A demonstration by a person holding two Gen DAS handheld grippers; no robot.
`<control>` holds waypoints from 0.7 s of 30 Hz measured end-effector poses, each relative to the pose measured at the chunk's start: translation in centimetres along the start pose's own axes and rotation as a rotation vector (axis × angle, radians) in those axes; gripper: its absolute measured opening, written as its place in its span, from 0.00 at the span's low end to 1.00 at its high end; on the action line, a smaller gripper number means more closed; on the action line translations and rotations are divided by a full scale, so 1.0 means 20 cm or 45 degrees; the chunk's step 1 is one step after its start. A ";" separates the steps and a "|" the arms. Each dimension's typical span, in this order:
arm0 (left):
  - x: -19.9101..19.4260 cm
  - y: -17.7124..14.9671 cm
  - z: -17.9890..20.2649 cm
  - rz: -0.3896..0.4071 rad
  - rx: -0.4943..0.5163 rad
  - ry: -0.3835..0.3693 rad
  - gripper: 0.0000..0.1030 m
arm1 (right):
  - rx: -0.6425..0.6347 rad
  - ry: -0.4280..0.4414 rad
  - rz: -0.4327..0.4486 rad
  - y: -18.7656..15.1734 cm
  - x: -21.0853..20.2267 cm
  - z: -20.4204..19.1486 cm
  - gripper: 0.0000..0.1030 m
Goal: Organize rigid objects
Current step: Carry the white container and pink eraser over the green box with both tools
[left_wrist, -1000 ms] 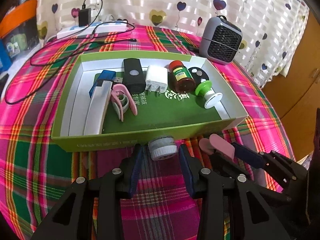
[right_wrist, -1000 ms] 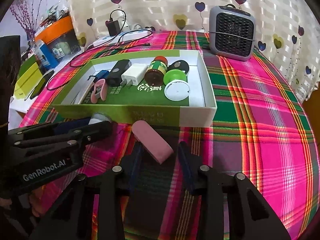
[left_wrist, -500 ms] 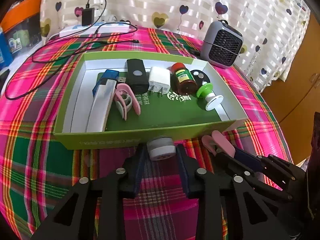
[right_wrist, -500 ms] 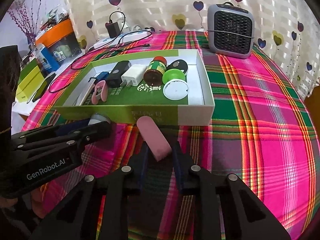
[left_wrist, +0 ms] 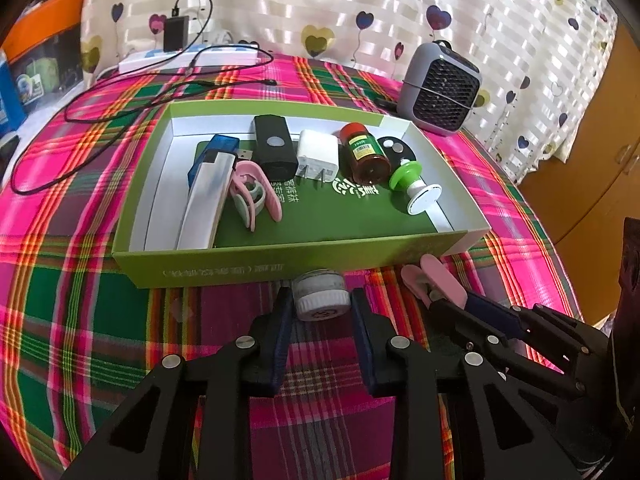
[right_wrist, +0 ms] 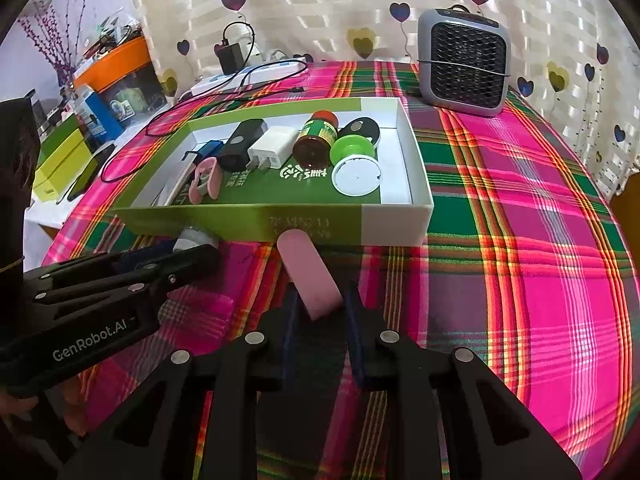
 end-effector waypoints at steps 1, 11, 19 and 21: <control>0.00 0.00 0.00 0.001 0.001 0.001 0.27 | -0.001 -0.001 0.000 0.00 0.00 0.00 0.22; -0.01 -0.02 0.01 0.005 0.011 0.010 0.27 | -0.004 -0.003 0.000 0.00 0.00 0.00 0.22; -0.02 -0.03 0.02 0.007 0.027 0.002 0.27 | -0.011 0.013 0.001 -0.01 -0.01 -0.02 0.22; -0.03 -0.04 0.03 0.006 0.030 0.003 0.27 | -0.015 0.019 0.003 -0.01 -0.01 -0.02 0.22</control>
Point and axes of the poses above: each gripper's, at about its wrist camera, not at the fingertips, and x roughly the way its jaws point, z to its right, y to its top, the point moved 4 cm from there along x, roughly the way its jaws point, and after that the axes turned 7 degrees about -z, right-handed, at the moved point
